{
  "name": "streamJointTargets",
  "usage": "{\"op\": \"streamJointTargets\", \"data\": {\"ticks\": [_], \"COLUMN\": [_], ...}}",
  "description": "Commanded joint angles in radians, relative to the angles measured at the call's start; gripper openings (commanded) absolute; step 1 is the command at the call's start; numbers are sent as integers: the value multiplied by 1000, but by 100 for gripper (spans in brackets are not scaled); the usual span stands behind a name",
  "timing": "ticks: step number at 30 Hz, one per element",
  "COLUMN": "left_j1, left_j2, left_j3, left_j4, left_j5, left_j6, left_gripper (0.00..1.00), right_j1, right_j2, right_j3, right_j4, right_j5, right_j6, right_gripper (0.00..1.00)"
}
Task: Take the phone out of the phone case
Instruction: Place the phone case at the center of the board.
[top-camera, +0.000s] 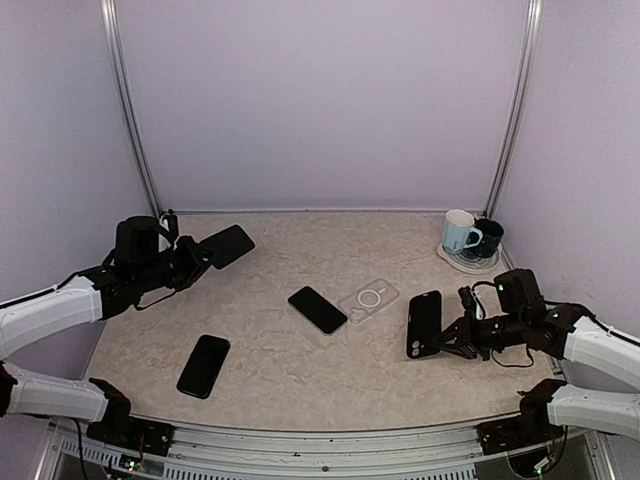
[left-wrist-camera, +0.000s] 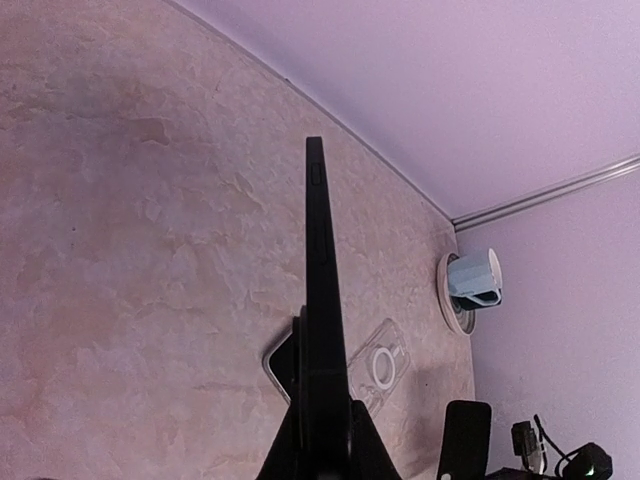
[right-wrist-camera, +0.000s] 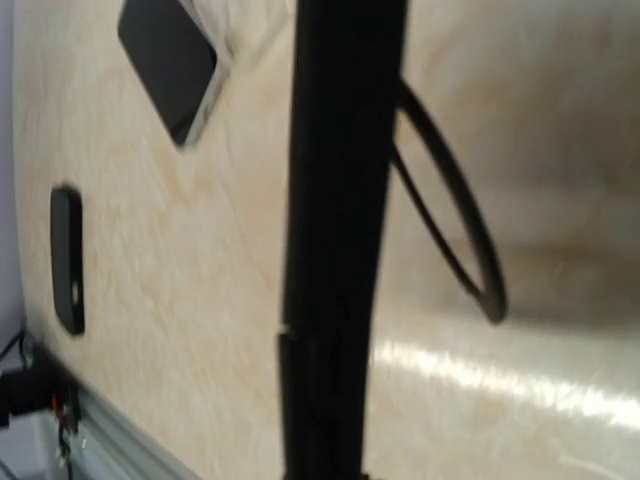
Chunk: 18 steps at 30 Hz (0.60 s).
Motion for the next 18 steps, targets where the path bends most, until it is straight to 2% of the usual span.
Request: {"op": "streamJointTargets", "data": {"ticks": [1,9,18], "left_j1": [40,92,117], "left_j2": [63,274,481], "left_j3": [48,78,145], "left_j4": [130,256,296], "left_j5": [240,379,445], "left_j6": [154,179,205], "left_gripper": [0,0,0], "right_j1": [-6,-6,-5], "right_j2": [16,146,304], "right_j3": [-41,-109,-82], "right_j4": [113,313,359], "right_j5": [-118,-248,-250], "right_j6": [3,21,-35], "right_gripper": [0,0,0]}}
